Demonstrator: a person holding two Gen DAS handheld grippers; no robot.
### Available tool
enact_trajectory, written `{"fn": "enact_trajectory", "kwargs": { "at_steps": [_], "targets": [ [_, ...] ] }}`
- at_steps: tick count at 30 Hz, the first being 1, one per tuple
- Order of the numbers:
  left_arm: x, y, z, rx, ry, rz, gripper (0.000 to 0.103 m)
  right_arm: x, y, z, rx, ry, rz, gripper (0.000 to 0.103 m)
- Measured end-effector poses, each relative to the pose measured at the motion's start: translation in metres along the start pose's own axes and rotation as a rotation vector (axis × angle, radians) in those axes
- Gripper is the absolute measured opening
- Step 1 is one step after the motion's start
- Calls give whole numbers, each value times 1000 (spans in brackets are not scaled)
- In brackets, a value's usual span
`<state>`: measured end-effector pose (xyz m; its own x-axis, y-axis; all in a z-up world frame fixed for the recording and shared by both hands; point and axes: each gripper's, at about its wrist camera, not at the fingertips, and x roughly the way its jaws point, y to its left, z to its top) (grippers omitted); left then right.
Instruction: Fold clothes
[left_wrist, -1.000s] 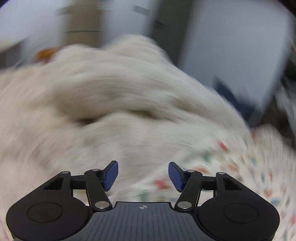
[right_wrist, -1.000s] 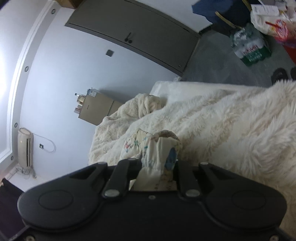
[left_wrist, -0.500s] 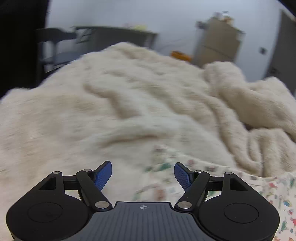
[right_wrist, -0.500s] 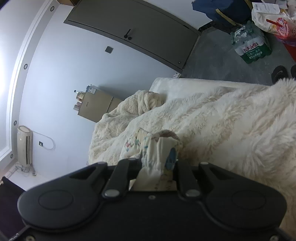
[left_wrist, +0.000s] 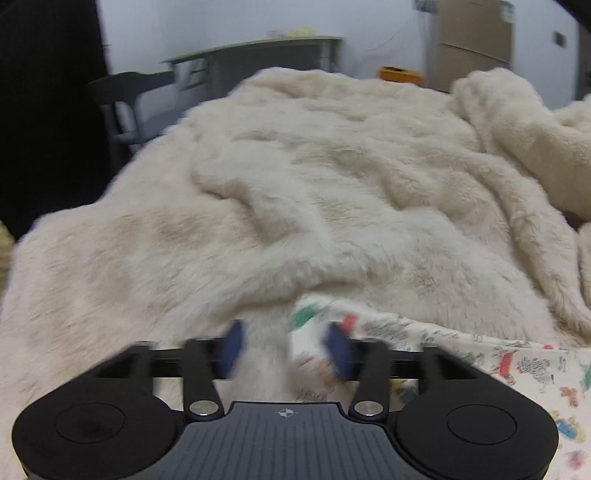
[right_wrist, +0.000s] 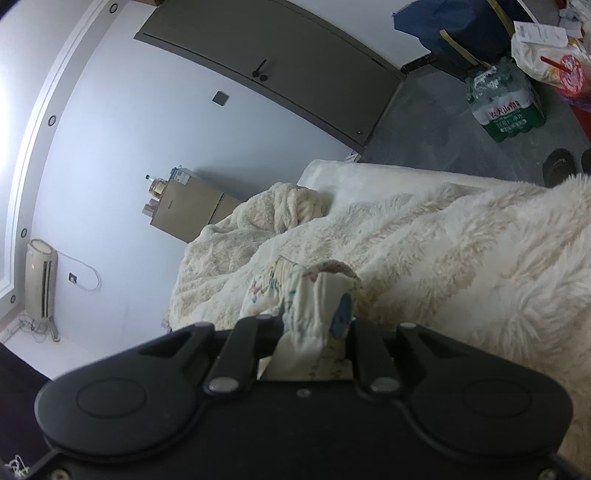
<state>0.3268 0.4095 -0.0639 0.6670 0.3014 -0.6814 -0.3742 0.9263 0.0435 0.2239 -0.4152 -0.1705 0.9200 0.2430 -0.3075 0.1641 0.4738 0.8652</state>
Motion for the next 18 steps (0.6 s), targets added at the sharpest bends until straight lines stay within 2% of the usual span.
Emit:
{"fn": "enact_trajectory", "kwargs": {
  "at_steps": [1,3,4,5,6,7,9,11,13,15,16,17,18],
  "targets": [
    [-20,-2,-4,-6,-28,-37,59,0,-1,0,7,2,2,14],
    [-67,-14,-15,15,-75,-172,59,1,-6,0,51,17,-4,19],
    [-80,-18,-21,20,-86,-240,60,2,-9,0,85,31,-1,26],
    [-91,-22,-26,24,-97,-309,62,4,-13,-1,124,49,7,38],
    [-113,-31,-40,62,-93,-437,64,6,-17,-3,162,62,13,42],
    [-136,-41,-60,112,-99,-511,64,6,-21,-5,186,66,14,43],
    [-147,-38,-82,79,-89,-517,64,6,-28,-9,227,80,20,43],
    [-141,-10,-104,-87,-65,-488,65,5,-35,-13,261,92,21,42],
    [-123,50,-133,-453,-37,-318,65,4,-42,-16,287,106,9,39],
    [-108,89,-155,-671,-18,-238,64,2,-48,-21,325,119,0,38],
    [-97,103,-165,-750,9,-242,64,1,-48,-22,322,119,0,37],
    [-89,106,-168,-770,31,-268,65,-1,-48,-23,315,114,-1,38],
    [-75,107,-172,-789,72,-338,65,-1,-47,-24,309,111,0,38]
  ]
}}
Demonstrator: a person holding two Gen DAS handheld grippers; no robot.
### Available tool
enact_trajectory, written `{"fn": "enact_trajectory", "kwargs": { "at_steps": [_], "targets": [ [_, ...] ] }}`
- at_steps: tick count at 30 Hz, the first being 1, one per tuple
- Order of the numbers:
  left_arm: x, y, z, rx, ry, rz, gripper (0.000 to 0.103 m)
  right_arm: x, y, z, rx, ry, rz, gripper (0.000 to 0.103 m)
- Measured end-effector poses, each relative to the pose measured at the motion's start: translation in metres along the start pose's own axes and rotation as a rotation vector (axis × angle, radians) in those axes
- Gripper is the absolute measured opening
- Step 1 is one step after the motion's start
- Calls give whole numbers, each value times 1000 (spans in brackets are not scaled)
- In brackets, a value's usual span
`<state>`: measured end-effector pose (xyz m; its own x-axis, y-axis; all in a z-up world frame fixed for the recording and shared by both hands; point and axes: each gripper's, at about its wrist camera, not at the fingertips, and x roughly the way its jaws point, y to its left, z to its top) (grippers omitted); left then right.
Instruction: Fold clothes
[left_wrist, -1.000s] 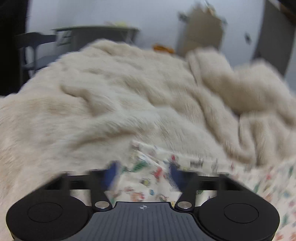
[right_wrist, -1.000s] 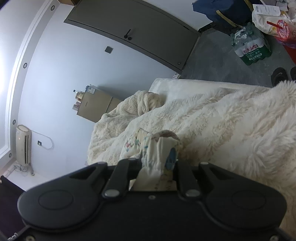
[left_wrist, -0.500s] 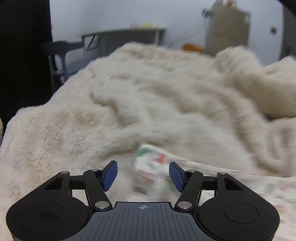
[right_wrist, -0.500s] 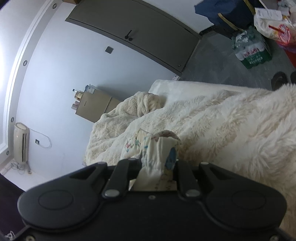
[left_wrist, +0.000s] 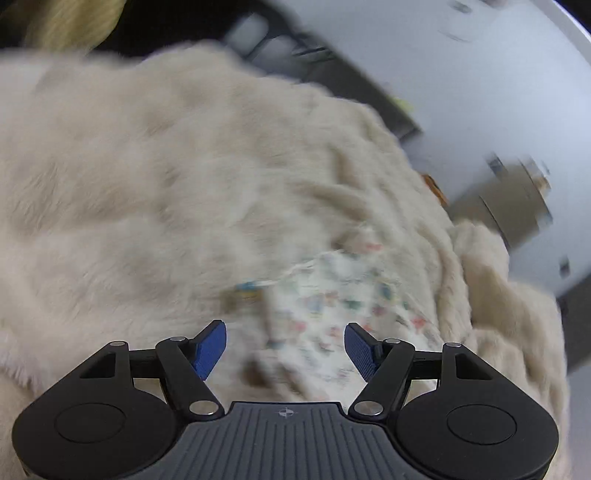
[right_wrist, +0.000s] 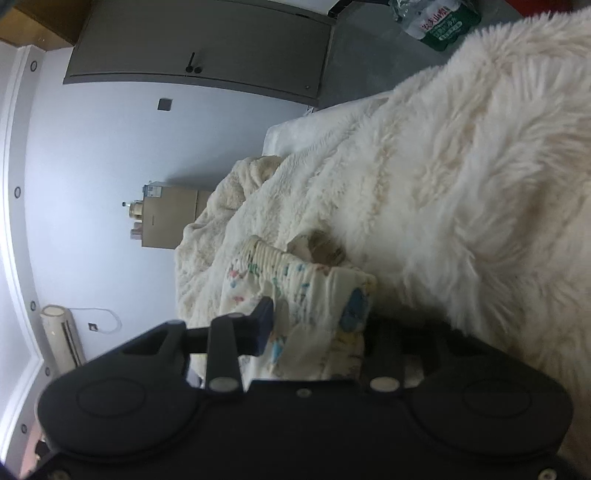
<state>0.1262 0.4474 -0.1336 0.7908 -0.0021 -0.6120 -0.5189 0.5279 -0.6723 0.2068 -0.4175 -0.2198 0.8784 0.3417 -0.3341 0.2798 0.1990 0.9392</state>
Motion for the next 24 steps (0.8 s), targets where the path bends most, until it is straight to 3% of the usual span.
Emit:
{"fn": "enact_trajectory", "kwargs": {
  "at_steps": [2,3,4,5,7,10,11,12,14,15,17,19,20,22,24],
  "targets": [
    [13,1,-1,-6,3,-44,64,3,1,-1,-2,2,-5,40],
    [16,-1,-1,3,-39,-35,52,7,2,-1,-1,1,-8,39],
    [19,-4,-1,12,-91,16,11,10,2,0,2,-3,-14,38],
    [18,-6,0,5,-128,82,3,14,2,0,7,-7,-24,30],
    [-4,-4,-2,-51,-232,57,2,16,8,1,-6,-38,-47,15],
    [-31,-5,0,-23,-326,113,3,9,33,-4,-126,-123,-45,12],
    [-29,-5,3,-7,-307,133,4,8,41,-8,-177,-141,-44,12],
    [-15,-3,8,22,-188,172,13,9,49,-11,-225,-154,-52,12],
    [-8,-3,8,31,-137,228,25,12,52,-8,-227,-150,-69,12],
    [-14,-6,4,47,-176,264,32,13,53,-6,-216,-145,-72,12],
    [-31,-24,-4,110,-266,281,33,15,59,-5,-208,-141,-75,12],
    [-55,-63,-22,226,-303,88,33,13,72,-7,-236,-154,-66,12],
    [-62,-74,-32,259,-304,36,33,11,80,-10,-259,-165,-60,12],
    [-74,-139,-71,508,-239,-140,36,7,99,-13,-300,-181,-42,12],
    [-73,-186,-106,688,-156,-222,35,1,117,-16,-336,-195,-22,12]
  ]
}}
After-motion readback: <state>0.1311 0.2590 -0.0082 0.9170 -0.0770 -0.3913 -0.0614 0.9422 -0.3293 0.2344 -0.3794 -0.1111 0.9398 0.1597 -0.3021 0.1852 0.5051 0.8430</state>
